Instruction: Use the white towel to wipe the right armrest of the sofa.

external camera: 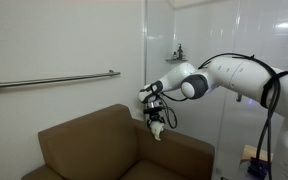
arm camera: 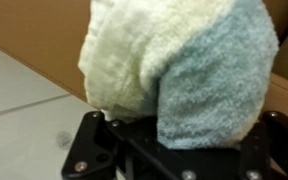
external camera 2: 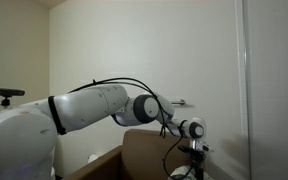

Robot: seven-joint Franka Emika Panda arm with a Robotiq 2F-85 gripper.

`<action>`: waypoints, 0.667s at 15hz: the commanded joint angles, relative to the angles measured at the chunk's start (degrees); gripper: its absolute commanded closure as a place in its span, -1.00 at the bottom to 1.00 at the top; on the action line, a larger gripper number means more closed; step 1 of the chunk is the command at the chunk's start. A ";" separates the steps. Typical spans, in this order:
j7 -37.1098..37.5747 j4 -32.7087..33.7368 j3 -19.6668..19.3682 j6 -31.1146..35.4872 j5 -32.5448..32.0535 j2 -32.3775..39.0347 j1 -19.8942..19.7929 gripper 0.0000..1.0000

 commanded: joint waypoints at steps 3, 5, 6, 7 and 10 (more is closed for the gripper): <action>-5.18 -17.87 0.01 3.77 0.76 -9.67 -0.56 0.82; -5.02 -22.48 0.25 5.36 1.39 -12.04 -0.81 0.82; -4.64 -24.79 0.27 6.45 1.74 -13.18 -0.77 0.82; -5.18 -27.14 0.44 7.10 1.96 -14.39 -0.81 0.82; -5.67 -34.36 0.72 8.55 3.33 -18.23 -1.18 0.82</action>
